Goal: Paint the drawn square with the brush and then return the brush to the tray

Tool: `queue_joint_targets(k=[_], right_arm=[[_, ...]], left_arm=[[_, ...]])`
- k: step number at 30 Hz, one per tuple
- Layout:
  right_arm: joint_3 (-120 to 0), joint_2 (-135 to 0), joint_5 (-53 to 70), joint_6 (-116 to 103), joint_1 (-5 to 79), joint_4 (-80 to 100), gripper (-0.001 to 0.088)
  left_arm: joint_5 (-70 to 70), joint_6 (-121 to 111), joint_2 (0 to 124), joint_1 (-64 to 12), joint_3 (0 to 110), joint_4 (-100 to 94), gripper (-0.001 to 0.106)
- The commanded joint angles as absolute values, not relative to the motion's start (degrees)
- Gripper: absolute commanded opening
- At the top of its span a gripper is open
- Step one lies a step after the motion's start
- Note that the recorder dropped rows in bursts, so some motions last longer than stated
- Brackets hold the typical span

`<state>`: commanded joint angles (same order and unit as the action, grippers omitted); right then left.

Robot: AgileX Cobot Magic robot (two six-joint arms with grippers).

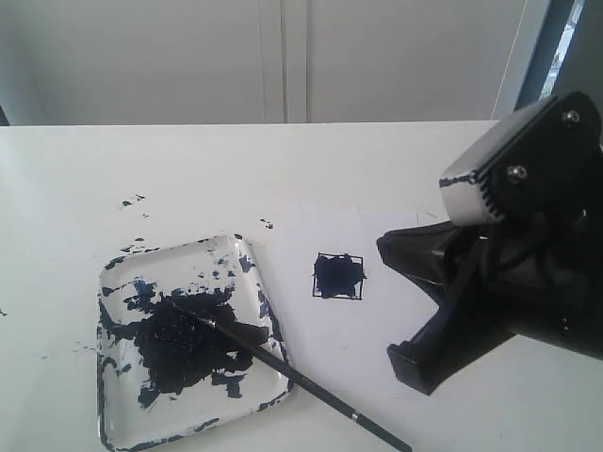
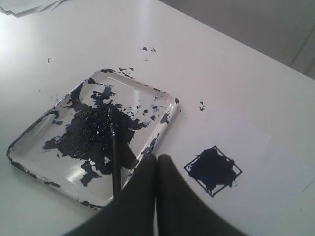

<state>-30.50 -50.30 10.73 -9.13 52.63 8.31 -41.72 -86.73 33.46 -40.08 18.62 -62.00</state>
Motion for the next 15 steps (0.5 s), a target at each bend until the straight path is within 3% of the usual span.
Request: queue_joint_targets(k=[4,15], right_arm=[[-30.5,-50.3,11.8,-9.1,52.6,0.0,0.0],[-30.5,-50.3,11.9,-9.1,52.6,0.0,0.0]], left_arm=[[-41.7,-86.7,33.5,-40.1,18.6,-62.0,0.0],[-41.6,-86.7,33.5,-40.1,18.6,-62.0,0.0]])
